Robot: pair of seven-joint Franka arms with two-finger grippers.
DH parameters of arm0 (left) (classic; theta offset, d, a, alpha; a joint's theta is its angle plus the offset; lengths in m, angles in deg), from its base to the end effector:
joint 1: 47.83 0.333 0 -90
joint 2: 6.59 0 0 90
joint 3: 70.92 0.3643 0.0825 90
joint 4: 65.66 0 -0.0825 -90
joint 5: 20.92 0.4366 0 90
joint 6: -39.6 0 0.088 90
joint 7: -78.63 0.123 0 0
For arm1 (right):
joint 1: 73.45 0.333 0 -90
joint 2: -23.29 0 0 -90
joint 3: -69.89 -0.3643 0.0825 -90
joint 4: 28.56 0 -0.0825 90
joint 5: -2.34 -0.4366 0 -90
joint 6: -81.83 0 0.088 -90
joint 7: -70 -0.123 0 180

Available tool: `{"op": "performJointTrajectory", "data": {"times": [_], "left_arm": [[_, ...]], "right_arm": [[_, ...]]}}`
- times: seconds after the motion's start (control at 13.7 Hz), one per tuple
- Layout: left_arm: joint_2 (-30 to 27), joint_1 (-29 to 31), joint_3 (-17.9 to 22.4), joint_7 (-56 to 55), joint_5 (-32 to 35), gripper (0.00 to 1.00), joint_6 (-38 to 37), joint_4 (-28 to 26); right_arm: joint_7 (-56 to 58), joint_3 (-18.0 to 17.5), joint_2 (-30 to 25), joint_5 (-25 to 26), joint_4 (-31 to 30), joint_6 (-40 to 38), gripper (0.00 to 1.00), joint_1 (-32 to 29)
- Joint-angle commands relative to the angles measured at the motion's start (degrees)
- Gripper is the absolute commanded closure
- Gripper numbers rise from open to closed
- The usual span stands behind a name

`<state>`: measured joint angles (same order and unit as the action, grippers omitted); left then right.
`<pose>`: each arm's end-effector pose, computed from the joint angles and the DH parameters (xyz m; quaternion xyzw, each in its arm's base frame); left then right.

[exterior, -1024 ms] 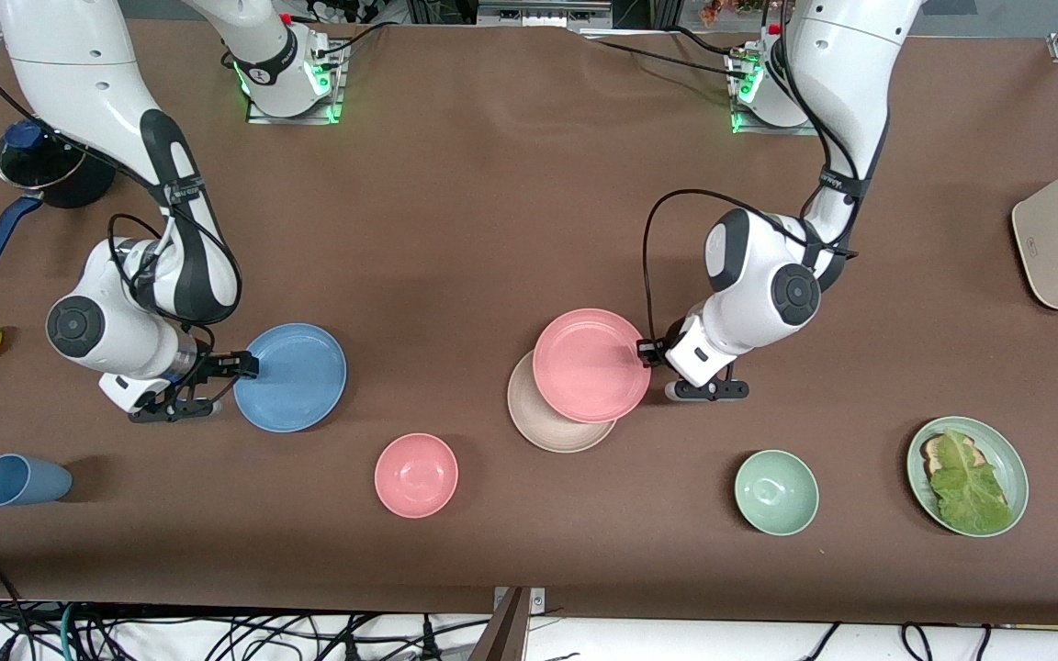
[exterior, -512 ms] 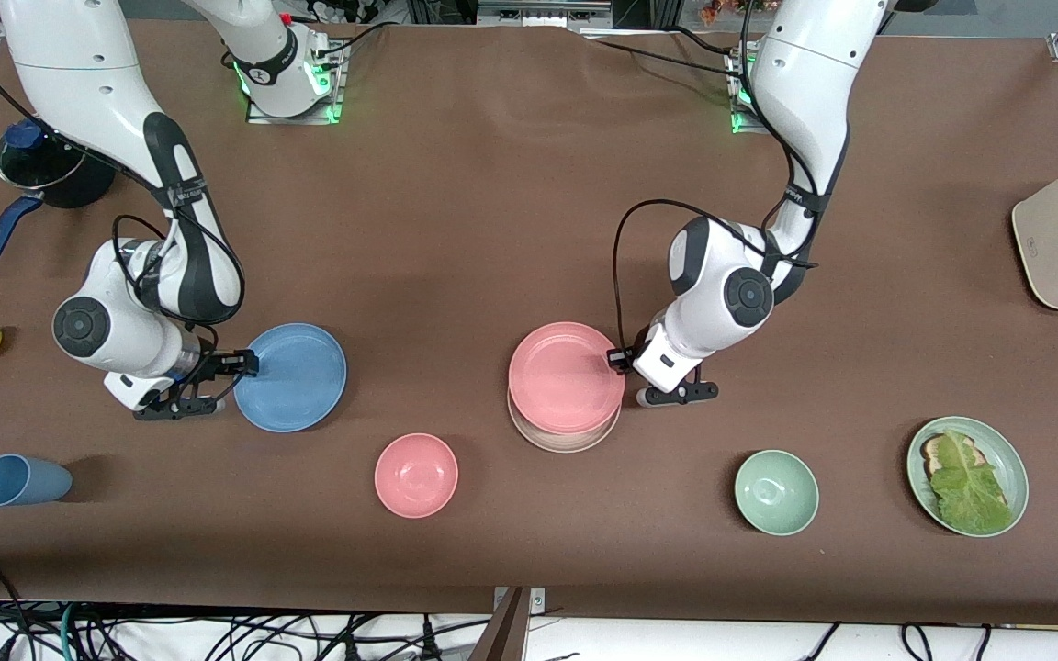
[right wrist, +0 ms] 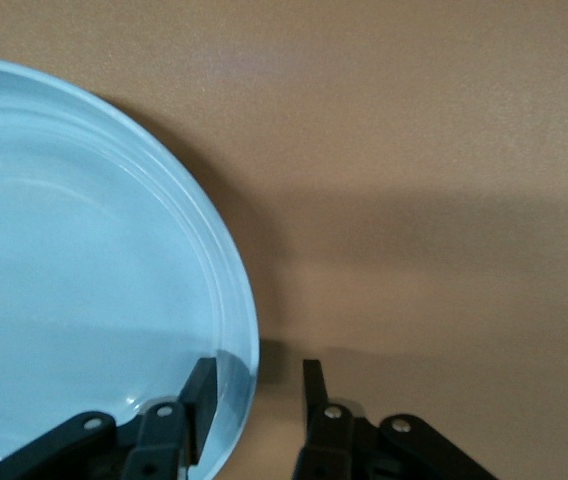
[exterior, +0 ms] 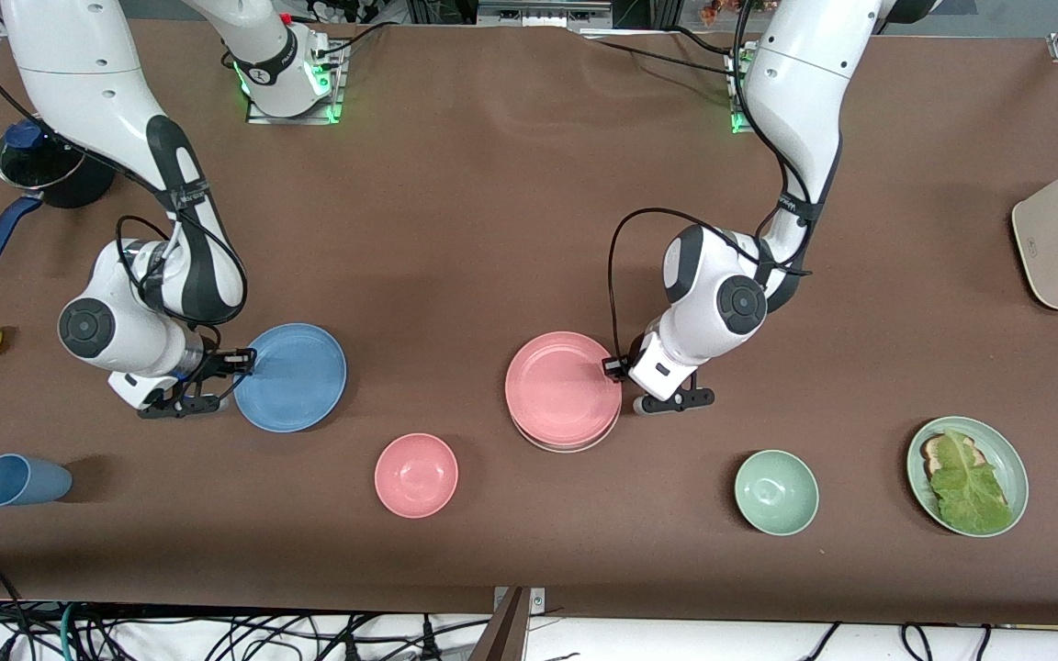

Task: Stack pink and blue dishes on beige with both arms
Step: 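Release the pink plate with the left gripper while the right gripper grips the blue plate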

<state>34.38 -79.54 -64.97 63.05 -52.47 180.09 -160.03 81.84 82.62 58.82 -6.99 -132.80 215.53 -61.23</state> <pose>0.6840 -0.3468 0.1899 0.9822 0.1009 -0.0068 0.1581 0.7006 0.0068 0.1790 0.9974 0.0571 -0.0436 0.0041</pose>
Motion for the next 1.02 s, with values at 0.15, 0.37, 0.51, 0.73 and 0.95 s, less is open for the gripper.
{"op": "performJointTrajectory", "data": {"times": [0.15,0.37,0.51,0.73,0.95], "left_arm": [[0.7,-0.2,0.6,0.4,-1.8,0.0,0.0,1.6],[-2.2,0.1,0.7,0.4,-1.1,0.0,-0.7,1.6],[-4.7,1.6,1.3,0.6,-0.7,0.0,-6.2,1.4],[-6.3,4.8,3.3,6.9,8.2,0.0,-10.2,1.4],[-8.6,9.9,3.5,15.3,10.6,0.0,-15.3,1.2]], "right_arm": [[1.3,-0.3,0.2,-1.6,-0.4,0.9,0.85,-0.5],[1.4,-0.3,-0.2,-3.2,0.2,0.1,1.0,-0.4],[2.0,-0.3,-1.2,-3.1,0.5,0.0,1.0,-0.4],[3.2,-0.5,-2.8,-2.9,3.9,-4.6,1.0,-0.3],[3.5,-0.5,-3.2,-2.9,13.7,-16.9,1.0,0.3]]}}
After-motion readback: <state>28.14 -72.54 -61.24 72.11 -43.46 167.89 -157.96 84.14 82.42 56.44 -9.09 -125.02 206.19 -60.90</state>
